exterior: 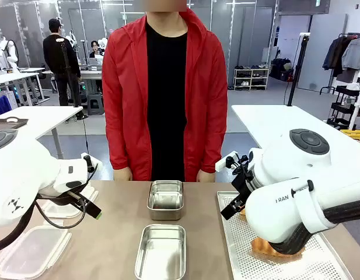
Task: Place the bread into the airtight container.
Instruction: Pick up a Butter Roll and place it into an empty Airtight Container.
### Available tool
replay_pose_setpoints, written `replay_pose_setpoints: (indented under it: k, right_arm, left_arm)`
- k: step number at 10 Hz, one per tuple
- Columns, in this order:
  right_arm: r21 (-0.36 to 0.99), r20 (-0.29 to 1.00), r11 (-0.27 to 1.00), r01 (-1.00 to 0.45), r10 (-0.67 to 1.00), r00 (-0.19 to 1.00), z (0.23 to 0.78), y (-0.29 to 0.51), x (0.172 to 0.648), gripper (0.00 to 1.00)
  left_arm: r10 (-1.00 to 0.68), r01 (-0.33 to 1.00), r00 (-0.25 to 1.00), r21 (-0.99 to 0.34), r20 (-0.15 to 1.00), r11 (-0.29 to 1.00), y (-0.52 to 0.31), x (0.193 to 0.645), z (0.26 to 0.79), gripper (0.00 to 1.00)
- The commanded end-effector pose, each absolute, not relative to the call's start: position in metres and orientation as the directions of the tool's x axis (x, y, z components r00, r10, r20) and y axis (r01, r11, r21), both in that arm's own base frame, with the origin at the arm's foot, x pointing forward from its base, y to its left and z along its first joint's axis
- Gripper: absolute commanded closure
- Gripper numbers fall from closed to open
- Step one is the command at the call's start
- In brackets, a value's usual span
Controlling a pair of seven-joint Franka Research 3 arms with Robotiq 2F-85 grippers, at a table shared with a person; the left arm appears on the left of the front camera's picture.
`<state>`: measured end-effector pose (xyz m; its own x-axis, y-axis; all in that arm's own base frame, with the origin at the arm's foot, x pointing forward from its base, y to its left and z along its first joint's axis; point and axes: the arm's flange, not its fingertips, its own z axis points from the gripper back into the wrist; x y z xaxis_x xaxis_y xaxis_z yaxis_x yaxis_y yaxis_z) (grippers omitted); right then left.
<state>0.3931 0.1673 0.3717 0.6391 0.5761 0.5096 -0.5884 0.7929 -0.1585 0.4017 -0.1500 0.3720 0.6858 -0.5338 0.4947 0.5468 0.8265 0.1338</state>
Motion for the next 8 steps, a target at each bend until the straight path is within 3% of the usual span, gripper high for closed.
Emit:
replay_pose_setpoints:
  k: [1,8]
  right_arm:
    - [-0.159,0.51,0.793,-0.588,0.576,0.639,0.3717,0.1673,0.3932,0.0]
    - [-0.159,0.51,0.793,-0.588,0.576,0.639,0.3717,0.1673,0.3932,0.0]
  left_arm:
    - [-0.534,0.547,0.686,0.134,0.495,0.826,-0.1502,0.4016,0.372,0.0]
    - [-0.534,0.547,0.686,0.134,0.495,0.826,-0.1502,0.4016,0.372,0.0]
